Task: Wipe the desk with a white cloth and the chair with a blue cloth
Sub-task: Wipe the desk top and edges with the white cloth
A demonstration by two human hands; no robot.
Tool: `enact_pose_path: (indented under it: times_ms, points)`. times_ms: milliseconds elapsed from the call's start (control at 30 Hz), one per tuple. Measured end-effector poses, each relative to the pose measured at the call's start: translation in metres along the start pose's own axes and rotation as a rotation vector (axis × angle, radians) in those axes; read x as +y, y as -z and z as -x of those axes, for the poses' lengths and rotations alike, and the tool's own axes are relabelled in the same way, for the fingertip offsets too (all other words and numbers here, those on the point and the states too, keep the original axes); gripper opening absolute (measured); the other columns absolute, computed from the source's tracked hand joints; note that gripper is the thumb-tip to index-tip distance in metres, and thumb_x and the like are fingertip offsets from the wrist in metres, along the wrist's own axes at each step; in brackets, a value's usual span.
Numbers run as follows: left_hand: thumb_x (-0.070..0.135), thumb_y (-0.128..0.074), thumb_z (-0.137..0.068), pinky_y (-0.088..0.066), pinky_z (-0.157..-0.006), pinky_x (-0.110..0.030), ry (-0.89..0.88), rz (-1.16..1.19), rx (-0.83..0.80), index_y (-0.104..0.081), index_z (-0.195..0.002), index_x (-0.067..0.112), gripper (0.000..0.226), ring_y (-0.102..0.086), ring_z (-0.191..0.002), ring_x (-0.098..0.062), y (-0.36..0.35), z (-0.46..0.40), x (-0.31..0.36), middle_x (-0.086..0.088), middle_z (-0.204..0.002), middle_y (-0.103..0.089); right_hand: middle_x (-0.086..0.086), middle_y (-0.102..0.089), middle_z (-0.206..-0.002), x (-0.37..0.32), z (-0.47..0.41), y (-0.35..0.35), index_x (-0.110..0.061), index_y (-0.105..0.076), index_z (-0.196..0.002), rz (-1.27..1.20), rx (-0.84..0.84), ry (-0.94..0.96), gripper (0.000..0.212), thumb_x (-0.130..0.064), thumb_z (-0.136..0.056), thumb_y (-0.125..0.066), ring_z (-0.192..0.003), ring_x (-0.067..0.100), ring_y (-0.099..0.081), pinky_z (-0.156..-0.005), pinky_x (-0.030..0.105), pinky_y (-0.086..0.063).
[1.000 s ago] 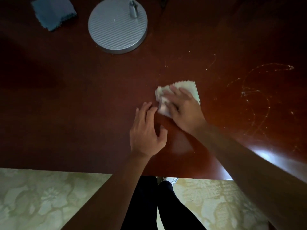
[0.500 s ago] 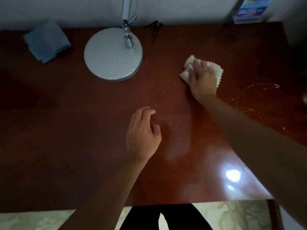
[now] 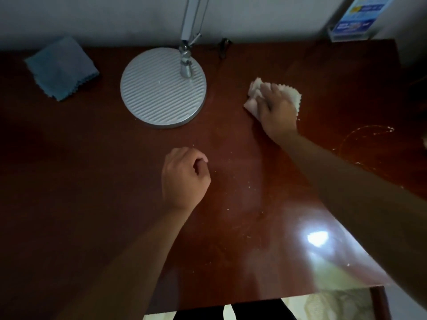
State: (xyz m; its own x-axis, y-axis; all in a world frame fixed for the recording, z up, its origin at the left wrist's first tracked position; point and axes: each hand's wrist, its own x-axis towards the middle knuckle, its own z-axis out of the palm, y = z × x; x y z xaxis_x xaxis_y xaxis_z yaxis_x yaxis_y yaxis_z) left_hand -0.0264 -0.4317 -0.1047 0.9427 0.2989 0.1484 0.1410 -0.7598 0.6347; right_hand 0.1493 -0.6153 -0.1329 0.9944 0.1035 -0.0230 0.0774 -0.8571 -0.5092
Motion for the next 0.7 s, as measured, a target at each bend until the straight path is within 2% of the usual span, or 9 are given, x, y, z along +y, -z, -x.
enact_pose_path:
  times_ms: [100,200,267,333,433,500,567,633,700]
  points:
    - [-0.003,-0.058,-0.069,-0.039,-0.076,-0.031,-0.007,-0.017,-0.003,-0.065,-0.061,0.012,0.018,-0.056,-0.070,-0.022,0.002,-0.003,-0.005,0.001,-0.061,-0.062,0.014,-0.048,-0.145,-0.035,0.016,-0.022,-0.014,-0.052,-0.137,0.005,-0.019,0.084,0.040,-0.020,-0.098,-0.047,-0.133,0.033,-0.042,-0.112,0.037,-0.028]
    - [-0.004,-0.063,-0.064,-0.035,-0.068,-0.028,0.030,-0.050,-0.024,-0.063,-0.056,0.010,0.016,-0.054,-0.067,-0.025,0.002,-0.007,-0.008,-0.002,-0.057,-0.060,0.012,-0.058,-0.135,-0.053,0.104,-0.034,-0.013,-0.058,-0.132,-0.074,-0.147,0.303,0.040,-0.010,-0.092,-0.055,-0.128,0.029,-0.049,-0.110,0.038,-0.033]
    - [-0.004,-0.066,-0.063,-0.038,-0.066,-0.030,0.042,-0.052,-0.030,-0.061,-0.055,0.009,0.016,-0.053,-0.067,-0.025,0.002,-0.008,-0.007,-0.002,-0.057,-0.060,0.007,-0.058,-0.136,-0.049,0.154,-0.032,-0.012,-0.060,-0.130,-0.107,-0.245,0.403,0.040,-0.010,-0.091,-0.053,-0.134,0.022,-0.045,-0.116,0.036,-0.028]
    - [-0.005,-0.065,-0.062,-0.038,-0.066,-0.029,0.023,-0.038,-0.031,-0.061,-0.054,0.011,0.018,-0.053,-0.065,-0.024,0.002,-0.012,-0.003,0.000,-0.056,-0.059,0.006,-0.055,-0.140,-0.028,0.159,-0.021,-0.010,-0.059,-0.132,-0.072,-0.287,0.453,0.040,-0.015,-0.095,-0.047,-0.138,0.023,-0.041,-0.118,0.039,-0.024]
    - [-0.005,-0.063,-0.063,-0.037,-0.065,-0.027,-0.007,-0.030,-0.042,-0.063,-0.055,0.013,0.020,-0.051,-0.066,-0.020,0.000,-0.016,0.002,0.003,-0.056,-0.060,0.017,-0.050,-0.142,0.015,0.106,0.003,-0.005,-0.054,-0.135,0.007,-0.070,0.218,0.038,-0.014,-0.098,-0.047,-0.137,0.035,-0.040,-0.116,0.050,-0.025]
    - [-0.005,-0.063,-0.065,-0.036,-0.067,-0.026,-0.030,-0.012,-0.058,-0.066,-0.057,0.014,0.021,-0.049,-0.068,-0.015,-0.005,-0.017,0.007,0.005,-0.058,-0.062,0.017,-0.046,-0.146,0.040,0.059,0.021,-0.008,-0.051,-0.138,0.033,0.051,0.017,0.039,-0.021,-0.101,-0.046,-0.140,0.033,-0.035,-0.117,0.044,-0.025]
    - [-0.005,-0.063,-0.066,-0.036,-0.068,-0.026,-0.052,0.000,-0.078,-0.065,-0.057,0.014,0.021,-0.050,-0.067,-0.015,-0.010,-0.018,0.014,0.006,-0.057,-0.062,0.013,-0.045,-0.148,0.048,0.033,0.029,-0.013,-0.051,-0.139,0.009,0.097,-0.099,0.040,-0.027,-0.102,-0.045,-0.139,0.030,-0.036,-0.113,0.039,-0.030]
    - [-0.006,-0.062,-0.065,-0.038,-0.066,-0.028,-0.062,0.001,-0.085,-0.062,-0.055,0.013,0.021,-0.051,-0.064,-0.018,-0.014,-0.018,0.019,0.004,-0.056,-0.060,0.014,-0.049,-0.144,0.034,0.043,0.021,-0.011,-0.053,-0.136,0.013,0.118,-0.101,0.039,-0.025,-0.101,-0.047,-0.133,0.032,-0.044,-0.108,0.039,-0.035]
    - [-0.005,-0.060,-0.064,-0.041,-0.064,-0.031,-0.070,0.006,-0.095,-0.061,-0.054,0.012,0.019,-0.051,-0.063,-0.021,-0.018,-0.020,0.024,0.002,-0.055,-0.059,0.013,-0.052,-0.141,0.013,0.080,0.006,-0.012,-0.056,-0.134,0.000,0.093,-0.002,0.038,-0.021,-0.097,-0.051,-0.132,0.031,-0.046,-0.109,0.038,-0.034]
